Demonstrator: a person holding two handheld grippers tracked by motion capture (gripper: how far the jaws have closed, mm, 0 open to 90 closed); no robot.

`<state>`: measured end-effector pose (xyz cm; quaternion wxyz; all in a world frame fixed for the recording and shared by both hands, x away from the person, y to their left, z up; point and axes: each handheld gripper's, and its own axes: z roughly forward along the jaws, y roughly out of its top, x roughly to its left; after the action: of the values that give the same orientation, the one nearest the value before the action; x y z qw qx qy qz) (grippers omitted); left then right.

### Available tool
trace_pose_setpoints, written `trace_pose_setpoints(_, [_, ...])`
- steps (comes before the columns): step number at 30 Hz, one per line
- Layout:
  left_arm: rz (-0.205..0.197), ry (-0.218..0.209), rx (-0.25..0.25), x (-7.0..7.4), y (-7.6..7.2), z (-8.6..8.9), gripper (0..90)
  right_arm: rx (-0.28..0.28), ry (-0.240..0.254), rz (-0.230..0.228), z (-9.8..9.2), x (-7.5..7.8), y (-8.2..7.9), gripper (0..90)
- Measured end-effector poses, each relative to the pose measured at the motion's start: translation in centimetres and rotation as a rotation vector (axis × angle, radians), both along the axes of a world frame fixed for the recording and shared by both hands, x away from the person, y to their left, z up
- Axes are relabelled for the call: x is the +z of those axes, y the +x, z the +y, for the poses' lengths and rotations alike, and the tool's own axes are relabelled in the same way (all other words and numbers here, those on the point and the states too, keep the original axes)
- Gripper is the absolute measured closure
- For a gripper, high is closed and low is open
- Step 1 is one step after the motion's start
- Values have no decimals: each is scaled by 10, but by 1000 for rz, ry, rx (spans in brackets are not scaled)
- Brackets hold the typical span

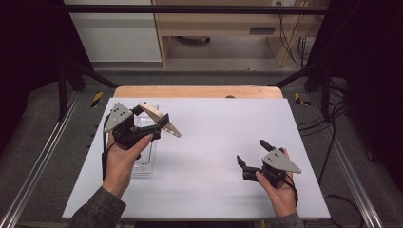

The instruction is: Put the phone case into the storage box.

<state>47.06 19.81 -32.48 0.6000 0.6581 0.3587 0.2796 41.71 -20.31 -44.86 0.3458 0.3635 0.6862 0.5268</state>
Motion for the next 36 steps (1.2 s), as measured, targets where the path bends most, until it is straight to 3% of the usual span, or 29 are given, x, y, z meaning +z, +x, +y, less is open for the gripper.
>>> trace_pose_setpoints(16, [-15, -30, 77, 14, 6, 34, 104, -43, 0, -9, -14, -4, -5, 62])
trace_pose_setpoints(36, [-2, 13, 167, 18, 22, 62, 105, -79, -5, -23, -13, -8, -8, 40])
